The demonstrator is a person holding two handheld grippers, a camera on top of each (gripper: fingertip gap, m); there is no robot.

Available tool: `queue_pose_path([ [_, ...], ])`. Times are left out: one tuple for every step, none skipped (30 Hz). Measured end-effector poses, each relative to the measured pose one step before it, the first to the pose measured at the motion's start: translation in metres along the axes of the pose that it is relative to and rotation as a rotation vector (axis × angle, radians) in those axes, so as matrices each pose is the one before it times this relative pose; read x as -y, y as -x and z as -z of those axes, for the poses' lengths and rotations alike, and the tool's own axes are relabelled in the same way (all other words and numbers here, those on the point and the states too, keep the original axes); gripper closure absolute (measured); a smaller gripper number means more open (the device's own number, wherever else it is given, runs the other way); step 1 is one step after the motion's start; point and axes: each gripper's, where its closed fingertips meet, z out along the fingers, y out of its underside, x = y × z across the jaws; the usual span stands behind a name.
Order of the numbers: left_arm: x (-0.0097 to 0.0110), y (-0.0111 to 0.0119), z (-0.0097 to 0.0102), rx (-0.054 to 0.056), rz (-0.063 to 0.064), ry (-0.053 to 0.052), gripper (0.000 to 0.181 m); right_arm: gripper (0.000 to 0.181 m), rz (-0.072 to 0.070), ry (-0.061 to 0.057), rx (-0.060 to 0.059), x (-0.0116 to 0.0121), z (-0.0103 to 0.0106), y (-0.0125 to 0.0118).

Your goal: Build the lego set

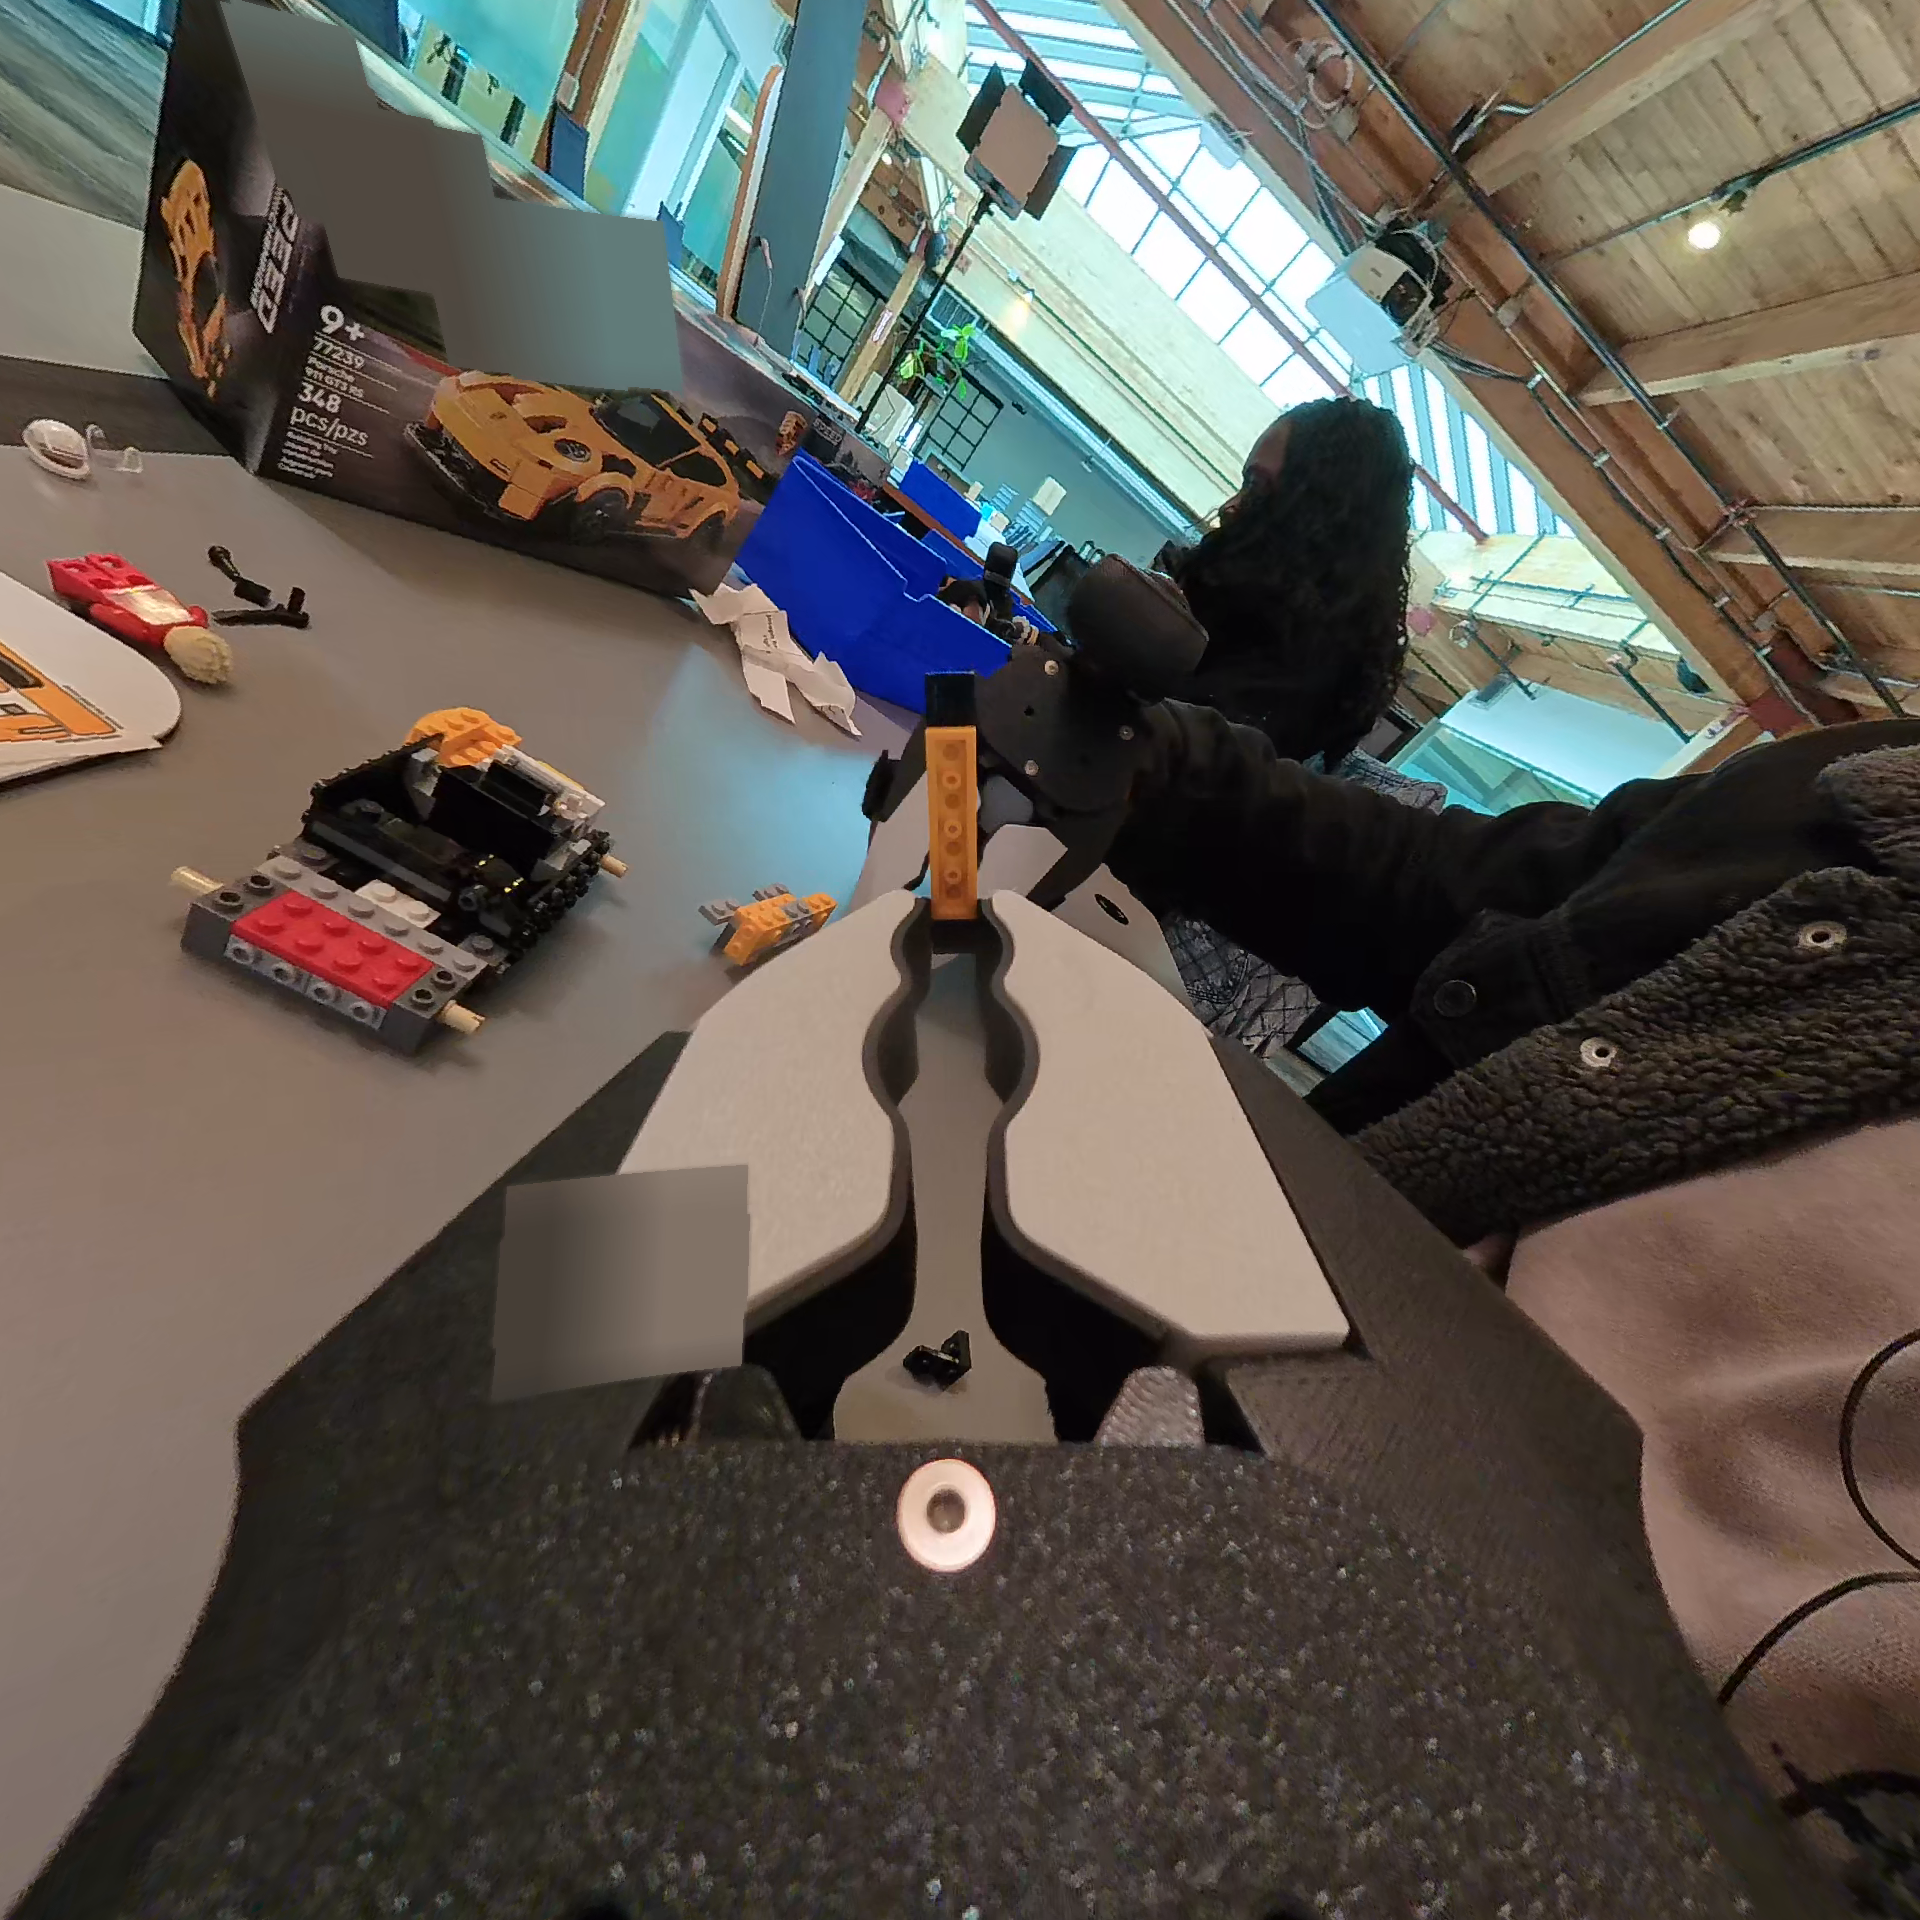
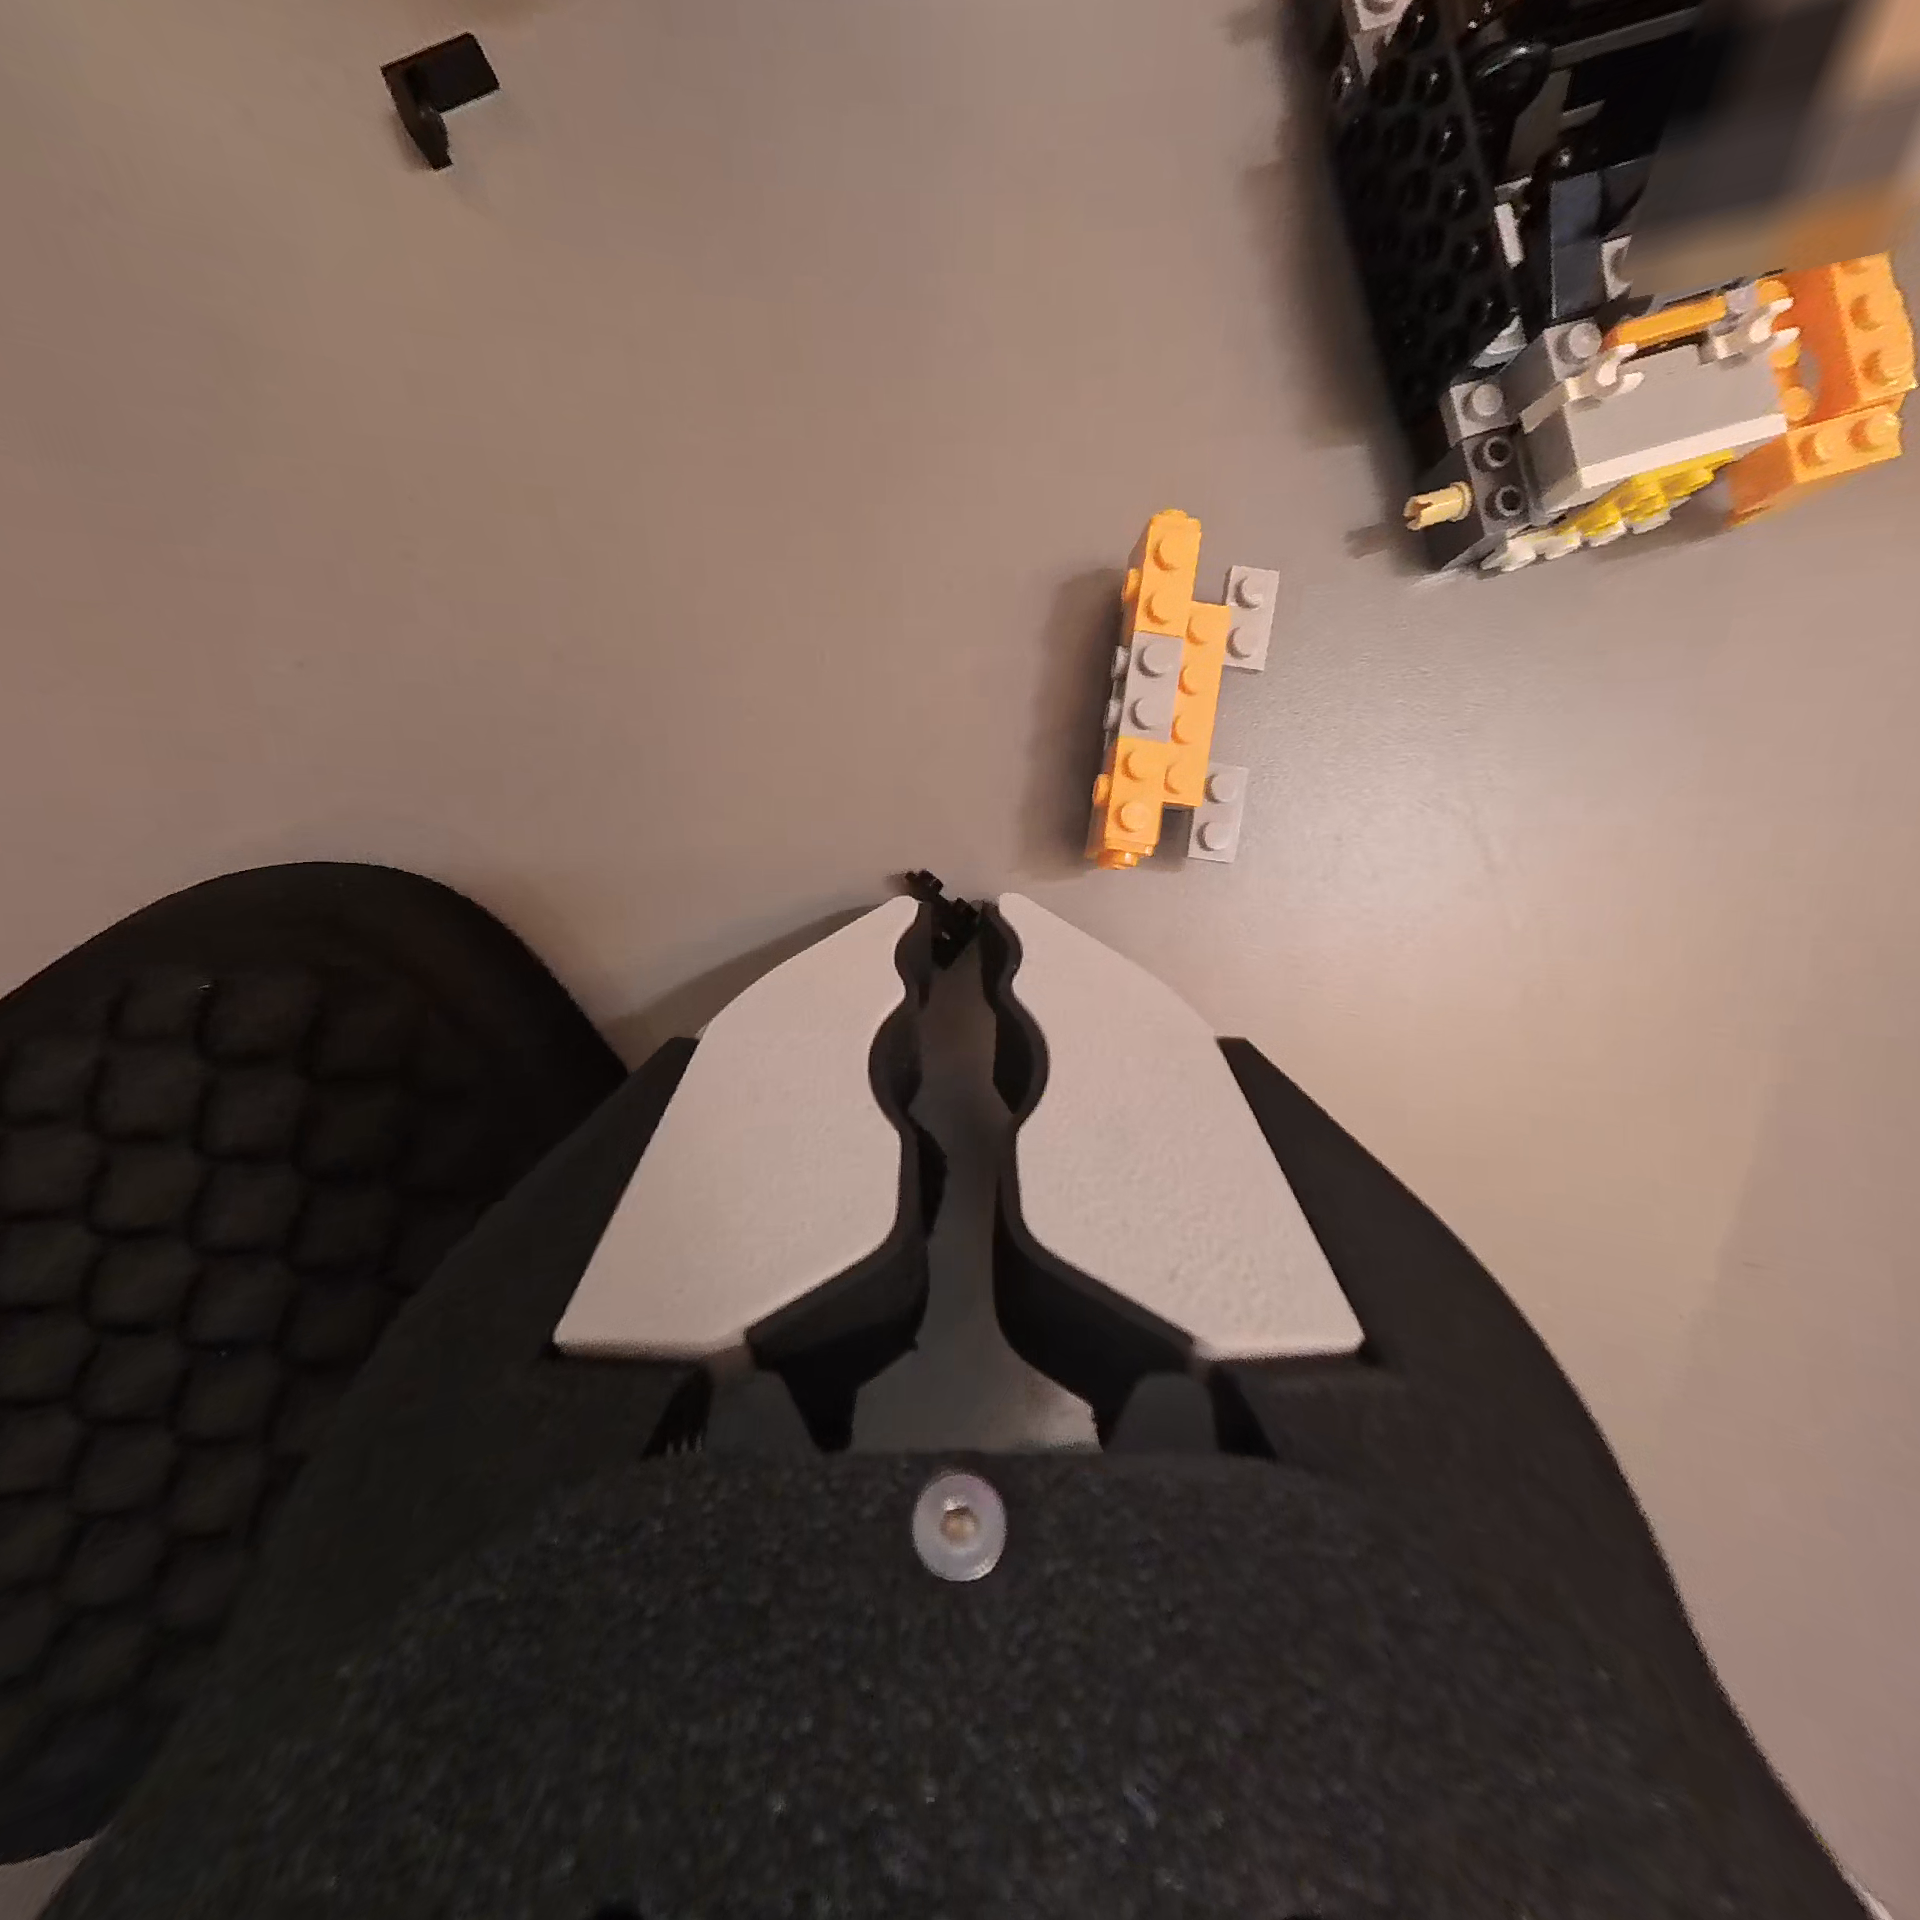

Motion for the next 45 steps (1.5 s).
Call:
queue_pose_path([
  [-0.00010, -0.00005, -0.00005, -0.0002, 0.0003, 0.0007, 0.174, 0.173, -0.0032, -0.0138, 0.0174, 0.00174, 0.00071, 0.00333],
  [-0.00020, -0.00008, -0.00012, 0.0001, -0.0001, 0.0009, 0.174, 0.172, -0.0102, -0.0162, 0.0205, 0.00222, 0.00070, 0.00356],
  [-0.00021, 0.00007, -0.00003, 0.0001, -0.0001, 0.0009, 0.174, 0.169, -0.0146, -0.0248, 0.0359, 0.00341, 0.00124, 0.00563],
  [-0.00015, -0.00009, -0.00013, -0.0004, 0.0002, 0.0010, 0.174, 0.167, -0.0236, -0.0403, 0.0452, 0.00545, 0.00162, 0.00669],
  [-0.00013, -0.00004, -0.00003, -0.0002, 0.0000, 0.0009, 0.174, 0.164, -0.0243, -0.0448, 0.0416, 0.00577, 0.00182, 0.00616],
  [-0.00019, -0.00010, -0.00012, -0.0001, -0.0002, 0.0008, 0.174, 0.160, -0.0163, -0.0323, 0.0280, 0.00357, 0.00117, 0.00443],
  [-0.00011, -0.00007, -0.00005, -0.0005, -0.0001, 0.0007, 0.174, 0.158, -0.0018, -0.0114, 0.0085, 0.00015, 0.00020, 0.00218],
  [-0.00010, -0.00012, -0.00005, -0.0007, 0.0002, 0.0007, 0.174, 0.156, 0.0128, 0.0100, -0.0139, -0.00314, -0.00039, -0.00068],
  [-0.00024, -0.00008, -0.00012, -0.0006, 0.0007, 0.0010, 0.174, 0.156, 0.0167, 0.0174, -0.0285, -0.00390, -0.00063, -0.00251],
  [-0.00020, -0.00002, -0.00014, -0.0003, 0.0005, 0.0008, 0.174, 0.157, 0.0136, 0.0165, -0.0341, -0.00331, -0.00032, -0.00355],
  [-0.00008, 0.00000, -0.00006, 0.0000, -0.0001, 0.0005, 0.174, 0.159, 0.0138, 0.0141, -0.0372, -0.00226, 0.00020, -0.00407],
  [0.00001, -0.00001, 0.00004, 0.0003, -0.0003, 0.0006, 0.174, 0.162, 0.0231, 0.0165, -0.0465, -0.00148, 0.00055, -0.00509],
  [-0.00022, 0.00014, -0.00013, 0.0006, -0.0002, 0.0009, 0.174, 0.164, 0.0376, 0.0114, -0.0340, -0.00006, 0.00081, -0.00230],
  [-0.00017, 0.00011, -0.00001, 0.0006, -0.0004, 0.0012, 0.174, 0.166, 0.0403, 0.0051, -0.0202, 0.00186, 0.00080, 0.00057],
  [-0.00016, 0.00003, -0.00012, 0.0003, -0.0001, 0.0011, 0.174, 0.168, 0.0401, 0.0134, -0.0186, 0.00170, -0.00001, 0.00114],
  [-0.00018, 0.00006, -0.00005, 0.0002, 0.0002, 0.0006, 0.174, 0.168, 0.0434, 0.0244, -0.0119, 0.00063, -0.00097, 0.00234],
  [-0.00006, -0.00004, 0.00003, -0.0001, 0.0003, 0.0005, 0.174, 0.168, 0.0362, 0.0229, -0.0084, 0.00062, -0.00148, 0.00276],
  [0.00004, 0.00003, 0.00000, -0.0003, 0.0002, 0.0001, 0.174, 0.167, 0.0228, 0.0277, -0.0097, -0.00036, -0.00214, 0.00153],
  [0.00009, -0.00016, 0.00008, -0.0003, -0.0001, -0.0004, 0.174, 0.166, 0.0142, 0.0309, -0.0169, -0.00147, -0.00238, -0.00038],
  [0.00015, -0.00013, 0.00006, -0.0007, -0.0002, -0.0005, 0.174, 0.163, 0.0104, 0.0259, -0.0144, -0.00180, -0.00238, -0.00077],
  [0.00005, -0.00022, -0.00001, -0.0007, -0.0003, -0.0002, 0.174, 0.161, 0.0039, 0.0118, -0.0092, -0.00057, -0.00171, -0.00074],
  [0.00004, -0.00017, 0.00011, -0.0004, -0.0003, 0.0000, 0.174, 0.161, -0.0073, -0.0040, 0.0001, 0.00125, -0.00050, -0.00028],
  [0.00012, -0.00013, -0.00003, -0.0006, -0.0002, -0.0003, 0.174, 0.161, -0.0142, 0.0008, 0.0074, 0.00034, -0.00046, 0.00023],
  [0.00003, -0.00025, 0.00000, -0.0008, 0.0001, -0.0001, 0.174, 0.161, -0.0125, -0.0002, 0.0022, 0.00013, -0.00034, -0.00050],
  [0.00006, -0.00007, 0.00001, -0.0002, -0.0002, 0.0002, 0.174, 0.161, -0.0121, 0.0010, -0.0031, 0.00021, -0.00044, -0.00107],
  [-0.00004, -0.00002, -0.00008, -0.0002, -0.0002, 0.0003, 0.174, 0.162, -0.0099, 0.0014, -0.0017, 0.00032, -0.00024, -0.00046],
  [0.00000, 0.00002, 0.00002, -0.0003, 0.0003, 0.0005, 0.174, 0.163, -0.0094, -0.0011, 0.0007, 0.00043, -0.00040, -0.00009],
  [-0.00019, -0.00001, -0.00015, -0.0003, 0.0001, 0.0007, 0.174, 0.164, -0.0170, -0.0031, 0.0022, 0.00036, -0.00060, -0.00037],
  [-0.00012, -0.00004, -0.00004, -0.0002, 0.0000, 0.0008, 0.174, 0.168, -0.0229, -0.0026, 0.0059, -0.00028, -0.00061, -0.00071],
  [-0.00022, -0.00009, -0.00011, -0.0001, -0.0001, 0.0011, 0.174, 0.172, -0.0176, -0.0043, 0.0047, -0.00081, -0.00030, -0.00129],
  [-0.00018, 0.00008, -0.00011, 0.0005, -0.0005, 0.0013, 0.174, 0.174, -0.0082, -0.0096, 0.0023, -0.00084, 0.00002, -0.00128],
  [-0.00023, 0.00012, -0.00002, 0.0004, -0.0002, 0.0010, 0.174, 0.174, -0.0118, -0.0096, 0.0065, -0.00079, 0.00025, -0.00063],
  [-0.00010, -0.00002, -0.00005, 0.0000, 0.0001, 0.0007, 0.174, 0.174, -0.0193, -0.0106, 0.0123, -0.00052, 0.00047, 0.00029],
  [-0.00010, 0.00005, -0.00007, -0.0004, 0.0004, 0.0005, 0.174, 0.174, -0.0231, -0.0135, 0.0112, -0.00020, 0.00050, 0.00034],
  [-0.00016, -0.00001, -0.00006, -0.0002, 0.0004, 0.0006, 0.174, 0.174, -0.0264, -0.0191, 0.0114, 0.00050, 0.00060, 0.00057],
  [-0.00006, 0.00001, -0.00016, -0.0002, 0.0003, 0.0008, 0.174, 0.175, -0.0339, -0.0249, 0.0078, 0.00175, 0.00072, 0.00024],
  [-0.00017, 0.00006, -0.00005, 0.0000, 0.0000, 0.0006, 0.174, 0.175, -0.0360, -0.0312, 0.0024, 0.00313, 0.00071, -0.00004],
  [-0.00007, 0.00016, -0.00007, 0.0009, -0.0006, 0.0005, 0.174, 0.175, -0.0360, -0.0467, -0.0101, 0.00593, 0.00067, -0.00086],
  [-0.00009, 0.00018, -0.00005, 0.0012, -0.0005, 0.0007, 0.174, 0.175, -0.0428, -0.0403, -0.0246, 0.00562, -0.00054, -0.00224],
  [-0.00016, 0.00011, -0.00006, 0.0005, 0.0001, 0.0005, 0.174, 0.175, -0.0407, -0.0149, -0.0205, 0.00298, -0.00217, -0.00073],
  [-0.00010, 0.00011, -0.00007, 0.0001, 0.0006, 0.0006, 0.174, 0.174, -0.0278, 0.0066, -0.0312, 0.00052, -0.00293, -0.00088],
  [-0.00016, 0.00015, -0.00006, 0.0009, 0.0002, 0.0006, 0.174, 0.174, -0.0169, 0.0149, -0.0414, 0.00014, -0.00269, -0.00109],
  [-0.00006, 0.00015, 0.00004, 0.0010, -0.0003, 0.0005, 0.174, 0.171, -0.0093, 0.0104, -0.0007, 0.00109, -0.00186, 0.00593],
  [-0.00006, 0.00005, 0.00001, 0.0009, -0.0003, 0.0000, 0.174, 0.164, -0.0196, 0.0144, 0.0220, 0.00111, -0.00128, 0.00932],
  [0.00001, 0.00013, 0.00007, 0.0000, 0.0003, -0.0002, 0.174, 0.157, -0.0159, 0.0166, 0.0454, 0.00071, -0.00051, 0.01198],
])
